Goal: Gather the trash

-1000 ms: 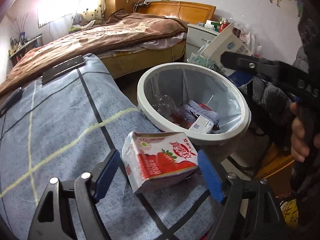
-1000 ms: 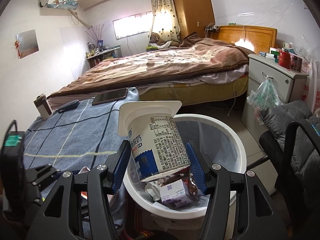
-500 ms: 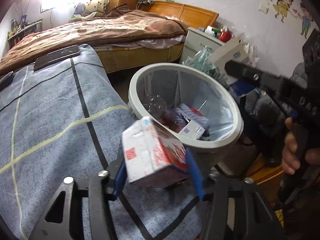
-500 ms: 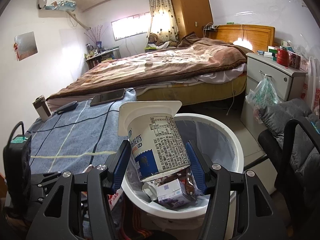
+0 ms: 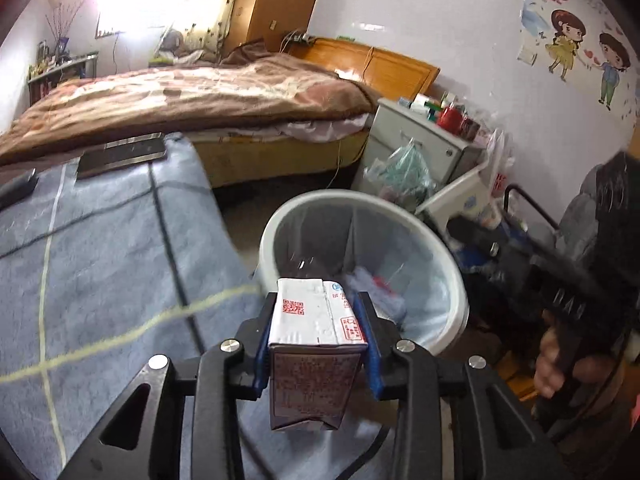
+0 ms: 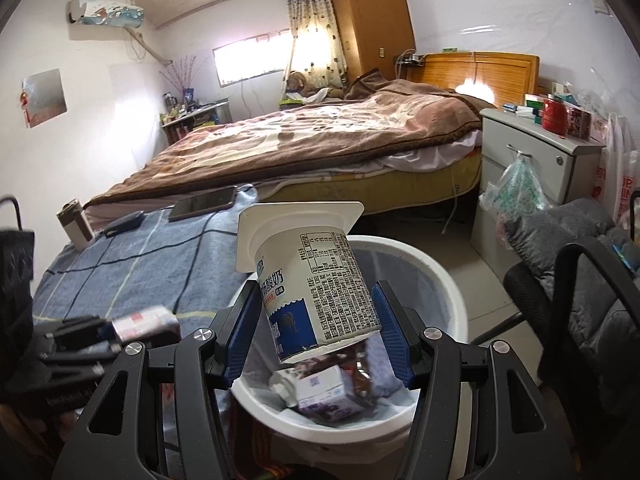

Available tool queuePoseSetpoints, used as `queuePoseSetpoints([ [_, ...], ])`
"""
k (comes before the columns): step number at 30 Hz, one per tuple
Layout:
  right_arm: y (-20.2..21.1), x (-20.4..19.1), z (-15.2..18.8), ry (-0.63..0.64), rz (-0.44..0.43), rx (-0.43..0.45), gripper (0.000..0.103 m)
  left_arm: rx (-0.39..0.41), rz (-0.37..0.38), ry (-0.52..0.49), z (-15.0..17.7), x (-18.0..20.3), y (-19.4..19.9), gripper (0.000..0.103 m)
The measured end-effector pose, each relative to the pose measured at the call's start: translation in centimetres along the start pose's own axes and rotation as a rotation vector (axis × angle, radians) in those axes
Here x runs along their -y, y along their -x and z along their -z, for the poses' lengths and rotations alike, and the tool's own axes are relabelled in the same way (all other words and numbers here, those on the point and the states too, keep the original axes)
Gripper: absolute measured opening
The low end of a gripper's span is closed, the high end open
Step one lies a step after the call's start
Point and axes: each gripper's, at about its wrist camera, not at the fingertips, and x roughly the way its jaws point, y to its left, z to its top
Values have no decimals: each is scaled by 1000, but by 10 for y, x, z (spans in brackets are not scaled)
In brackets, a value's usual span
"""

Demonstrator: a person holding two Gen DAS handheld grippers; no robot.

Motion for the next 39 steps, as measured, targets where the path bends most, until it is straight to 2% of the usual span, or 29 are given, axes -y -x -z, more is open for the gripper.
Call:
queuePoseSetpoints([
  [9,-4,21,-2,-25,47,-19,59,15,17,-36,-36,26,-33,39],
  [13,-16,30,0,-19,69,-69,59,-7,19,-38,-41,27,-47,39],
  [15,-22,34,3,-18,76,-94,59,-15,-10,-43,-40,28,-52,39],
  [16,-24,36,4,-17,76,-107,59,-23,-13,-43,-39,27,-55,44],
  [17,-27,37,6,-18,74,-120,59,-32,-16,-41,-39,27,-57,55],
  [18,-28,38,6,-20,73,-128,60,-37,-23,-43,-38,27,-59,61],
  [22,-32,42,10,-40,76,-159,60,-39,-42,-46,-33,28,-60,64],
  [29,-19,41,13,-55,92,-125,60,-9,-69,-45,-27,31,-48,70],
  [33,-12,35,15,-56,89,-104,60,23,-130,-65,-22,33,-36,70],
  [39,11,14,19,-20,152,-34,60,70,-202,-74,-8,37,-12,71],
])
